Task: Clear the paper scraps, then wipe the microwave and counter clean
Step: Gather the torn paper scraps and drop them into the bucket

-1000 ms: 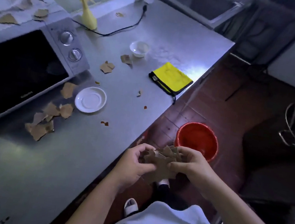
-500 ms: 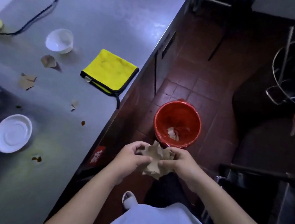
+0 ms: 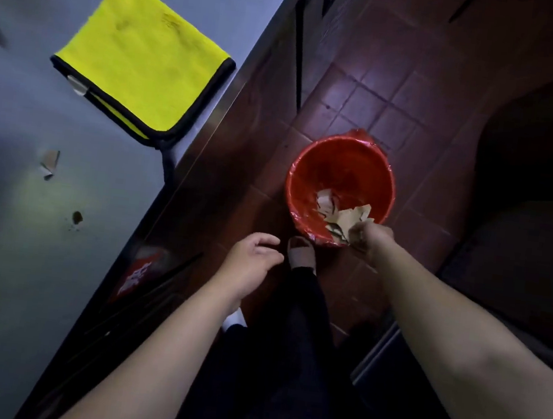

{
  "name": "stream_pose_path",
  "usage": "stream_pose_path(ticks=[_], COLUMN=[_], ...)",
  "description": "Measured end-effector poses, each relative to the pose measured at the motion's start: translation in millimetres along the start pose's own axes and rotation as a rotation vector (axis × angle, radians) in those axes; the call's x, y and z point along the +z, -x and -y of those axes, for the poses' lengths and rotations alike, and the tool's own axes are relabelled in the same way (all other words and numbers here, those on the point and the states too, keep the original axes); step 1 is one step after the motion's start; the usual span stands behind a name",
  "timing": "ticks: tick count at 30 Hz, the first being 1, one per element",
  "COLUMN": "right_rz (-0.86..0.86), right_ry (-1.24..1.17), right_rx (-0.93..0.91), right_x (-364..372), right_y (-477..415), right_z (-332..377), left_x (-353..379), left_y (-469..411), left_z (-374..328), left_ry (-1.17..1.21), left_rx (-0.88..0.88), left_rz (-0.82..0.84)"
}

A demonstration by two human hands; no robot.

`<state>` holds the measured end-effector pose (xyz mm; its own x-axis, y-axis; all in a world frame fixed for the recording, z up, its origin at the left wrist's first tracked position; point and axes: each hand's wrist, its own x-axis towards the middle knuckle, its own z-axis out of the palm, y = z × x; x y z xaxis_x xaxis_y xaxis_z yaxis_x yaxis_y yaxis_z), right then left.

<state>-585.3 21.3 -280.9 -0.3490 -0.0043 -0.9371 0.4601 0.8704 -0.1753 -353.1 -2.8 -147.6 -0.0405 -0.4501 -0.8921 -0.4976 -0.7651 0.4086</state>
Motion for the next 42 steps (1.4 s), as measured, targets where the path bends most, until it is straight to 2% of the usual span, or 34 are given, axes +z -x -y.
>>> stream_pose_path(ticks=[7, 11, 16, 20, 27, 32, 38, 42], right_rz=[-0.047, 0.001, -0.018, 0.076, 0.127, 0.244, 0.381, 0.448], right_ry=[0.144, 0.214, 0.141, 0.157, 0.146, 0.085, 0.090, 0.154], right_rx=[-0.035, -0.015, -0.122, -0.179, -0.327, -0.487, -0.576, -0.691], right_x=[26, 35, 35, 39, 56, 86, 153, 199], right_y=[-58, -54, -26, 15, 122, 224, 314, 359], right_z=[34, 39, 44, 45, 31, -21, -105, -118], left_x=[-6, -8, -18, -37, -89, -152, -241, -278], left_y=[-37, -40, -24, -1, 56, 111, 160, 174], left_z=[30, 34, 24, 14, 18, 48, 112, 152], left_ry=[0.055, 0.074, 0.128, 0.192, 0.256, 0.396, 0.639, 0.746], left_rx=[-0.096, -0.100, -0.066, 0.013, 0.181, 0.305, 0.365, 0.381], left_rz=[-0.029, -0.065, -0.032, -0.012, 0.033, 0.049, -0.087, -0.205])
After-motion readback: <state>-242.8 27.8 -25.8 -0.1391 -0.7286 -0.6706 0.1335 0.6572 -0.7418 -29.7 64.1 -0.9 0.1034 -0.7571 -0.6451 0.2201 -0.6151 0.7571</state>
